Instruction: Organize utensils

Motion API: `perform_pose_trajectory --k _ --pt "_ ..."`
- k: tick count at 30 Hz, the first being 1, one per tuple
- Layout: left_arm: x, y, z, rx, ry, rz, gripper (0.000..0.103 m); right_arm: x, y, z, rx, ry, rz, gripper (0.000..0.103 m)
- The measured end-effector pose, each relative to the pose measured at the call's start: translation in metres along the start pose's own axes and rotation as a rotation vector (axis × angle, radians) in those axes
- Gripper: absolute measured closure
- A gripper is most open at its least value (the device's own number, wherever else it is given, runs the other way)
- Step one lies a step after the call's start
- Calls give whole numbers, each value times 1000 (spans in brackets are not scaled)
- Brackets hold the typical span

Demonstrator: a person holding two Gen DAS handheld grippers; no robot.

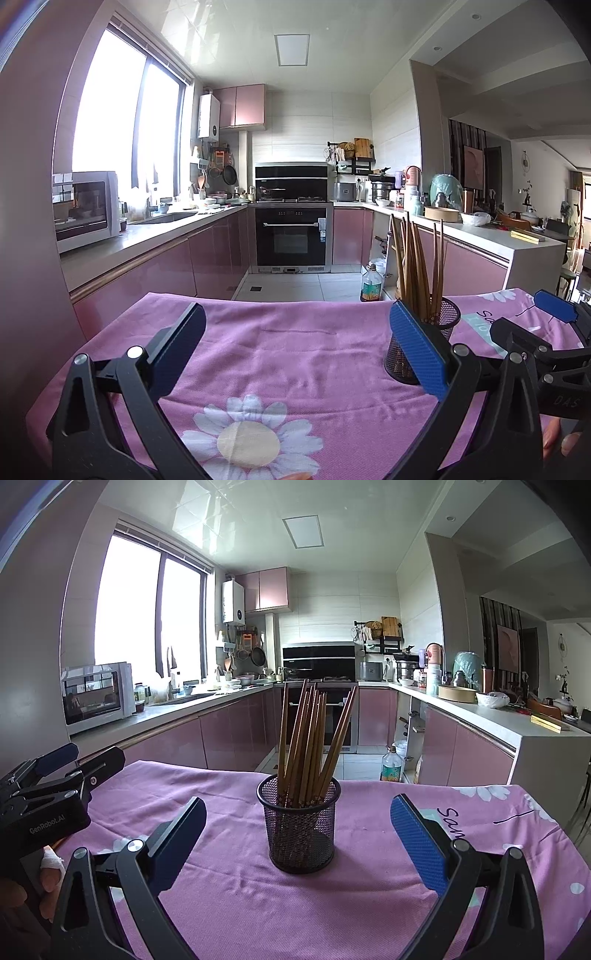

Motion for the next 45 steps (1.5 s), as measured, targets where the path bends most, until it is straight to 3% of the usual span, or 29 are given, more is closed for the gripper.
perform_pose_trajectory --k 45 --pt "0 5 -6 -16 10 12 5 -5 -1 3 22 34 -28 6"
Point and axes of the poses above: each gripper's, at about its wrist camera, not at the fingertips, and x roughly the way its jaws point, z to its left, y to its underside, the point moved 2 cm from there along x, roughly the way its jaws point, and after that the axes turned 9 degrees about y, right-handed, at the moved point
